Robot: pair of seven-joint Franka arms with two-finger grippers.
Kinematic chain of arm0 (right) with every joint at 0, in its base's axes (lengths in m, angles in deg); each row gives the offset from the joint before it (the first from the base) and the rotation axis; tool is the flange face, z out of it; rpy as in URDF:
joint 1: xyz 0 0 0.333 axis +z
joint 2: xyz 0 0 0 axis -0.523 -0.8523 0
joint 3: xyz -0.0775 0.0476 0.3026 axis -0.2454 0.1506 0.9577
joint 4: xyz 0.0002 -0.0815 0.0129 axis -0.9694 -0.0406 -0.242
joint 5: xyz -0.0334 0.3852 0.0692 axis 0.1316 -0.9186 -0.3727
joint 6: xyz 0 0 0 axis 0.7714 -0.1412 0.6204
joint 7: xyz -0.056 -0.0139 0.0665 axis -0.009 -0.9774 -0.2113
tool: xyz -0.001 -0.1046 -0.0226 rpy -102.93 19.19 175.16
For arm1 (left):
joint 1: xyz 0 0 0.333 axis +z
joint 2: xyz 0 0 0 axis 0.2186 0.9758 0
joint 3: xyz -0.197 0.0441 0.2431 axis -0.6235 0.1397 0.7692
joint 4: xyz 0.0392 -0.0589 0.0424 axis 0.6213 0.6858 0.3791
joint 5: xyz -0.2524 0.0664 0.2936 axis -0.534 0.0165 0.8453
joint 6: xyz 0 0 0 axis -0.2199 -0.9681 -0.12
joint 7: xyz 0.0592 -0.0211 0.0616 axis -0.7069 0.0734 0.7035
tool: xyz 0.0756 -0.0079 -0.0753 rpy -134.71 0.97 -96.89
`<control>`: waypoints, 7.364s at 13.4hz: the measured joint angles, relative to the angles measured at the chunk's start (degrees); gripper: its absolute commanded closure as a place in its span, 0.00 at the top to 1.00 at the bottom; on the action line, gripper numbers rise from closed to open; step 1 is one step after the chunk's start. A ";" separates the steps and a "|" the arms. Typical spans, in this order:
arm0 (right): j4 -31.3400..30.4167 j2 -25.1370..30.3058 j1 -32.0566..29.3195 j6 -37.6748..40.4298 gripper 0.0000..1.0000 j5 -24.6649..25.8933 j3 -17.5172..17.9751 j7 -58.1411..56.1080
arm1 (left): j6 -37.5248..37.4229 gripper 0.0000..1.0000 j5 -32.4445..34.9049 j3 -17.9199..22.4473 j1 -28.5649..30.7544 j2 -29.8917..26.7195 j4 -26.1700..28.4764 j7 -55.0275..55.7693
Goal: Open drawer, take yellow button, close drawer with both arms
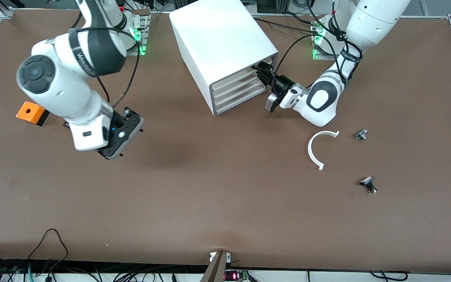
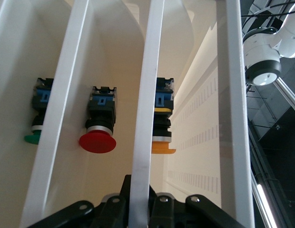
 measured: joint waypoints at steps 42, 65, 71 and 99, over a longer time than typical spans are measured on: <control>21.95 -18.03 25.46 1.38 1.00 2.55 3.95 -7.39 | -4.25 1.00 84.06 0.64 17.52 -5.72 -55.88 28.91; 23.67 -23.45 29.91 -1.01 0.29 9.65 3.62 -11.54 | 3.97 1.00 82.25 2.38 14.31 -18.06 -42.43 44.27; 25.78 -19.11 29.95 2.68 0.29 9.65 3.12 -7.02 | 4.43 1.00 78.98 2.68 14.07 -19.00 -41.77 45.78; -7.97 -4.84 3.41 -1.74 0.30 6.59 -3.55 36.78 | 4.38 1.00 76.80 3.12 15.24 -15.10 -40.88 58.57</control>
